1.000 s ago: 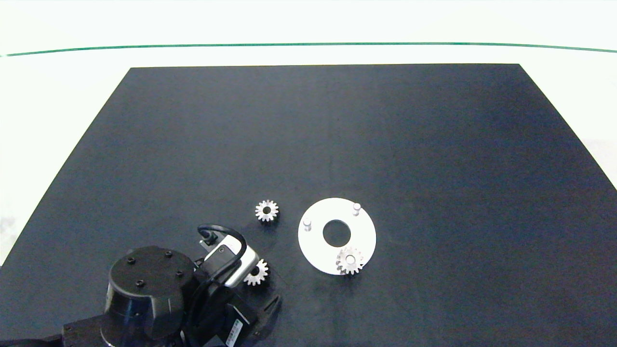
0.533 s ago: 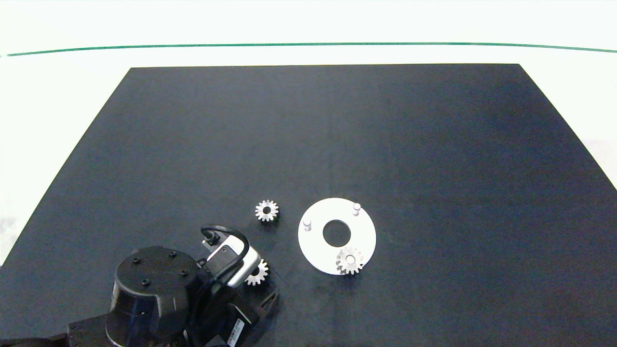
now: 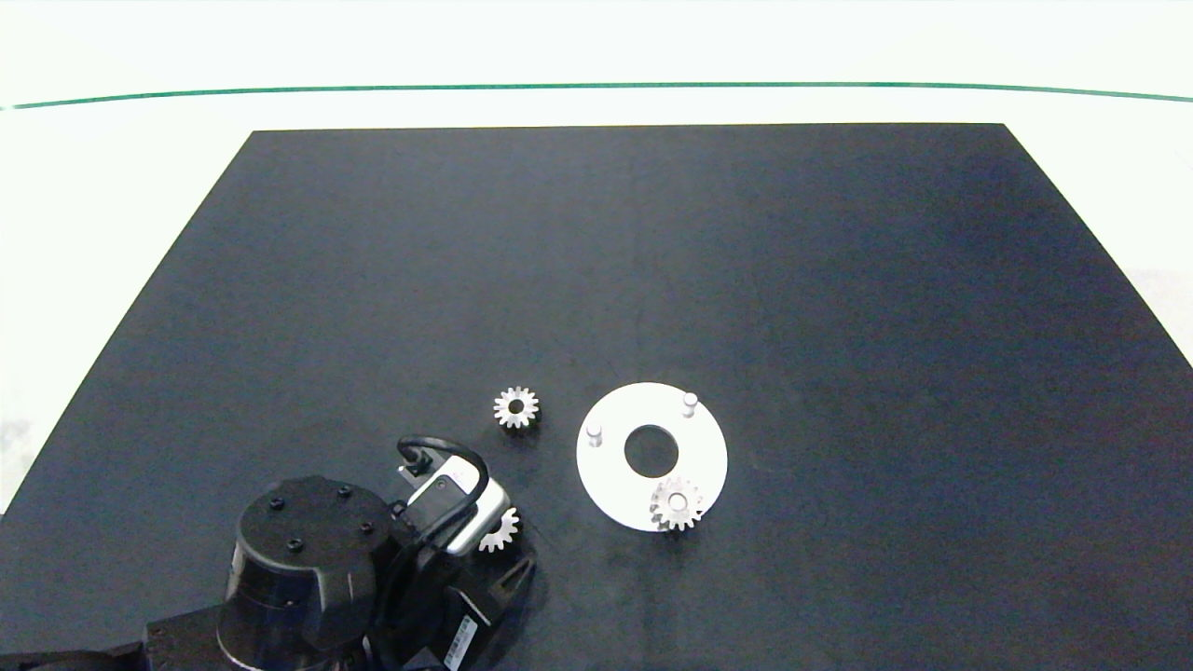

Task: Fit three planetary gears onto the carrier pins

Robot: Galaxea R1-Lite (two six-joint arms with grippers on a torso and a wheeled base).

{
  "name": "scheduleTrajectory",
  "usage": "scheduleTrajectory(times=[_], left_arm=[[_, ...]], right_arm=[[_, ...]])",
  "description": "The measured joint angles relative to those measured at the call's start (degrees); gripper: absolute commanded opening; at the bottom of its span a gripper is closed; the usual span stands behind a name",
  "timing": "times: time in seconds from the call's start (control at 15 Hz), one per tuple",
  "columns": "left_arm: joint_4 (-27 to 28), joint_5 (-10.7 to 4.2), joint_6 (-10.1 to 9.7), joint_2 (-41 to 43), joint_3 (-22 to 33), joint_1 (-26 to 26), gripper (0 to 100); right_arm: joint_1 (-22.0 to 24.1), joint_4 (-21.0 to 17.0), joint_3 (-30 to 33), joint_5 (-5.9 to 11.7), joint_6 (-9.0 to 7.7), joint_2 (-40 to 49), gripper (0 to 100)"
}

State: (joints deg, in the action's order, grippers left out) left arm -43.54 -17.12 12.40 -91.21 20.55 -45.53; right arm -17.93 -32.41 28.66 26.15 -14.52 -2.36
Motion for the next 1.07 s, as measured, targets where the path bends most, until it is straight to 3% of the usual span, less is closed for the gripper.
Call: scheduleTrajectory(times=[1.07], left_arm=[[-2.54,-0.07,0.27,-2.1,-0.02,0.2,27]], right_arm=[[0.52,0.01,0.57,-0.02,-0.06,0.37,100]])
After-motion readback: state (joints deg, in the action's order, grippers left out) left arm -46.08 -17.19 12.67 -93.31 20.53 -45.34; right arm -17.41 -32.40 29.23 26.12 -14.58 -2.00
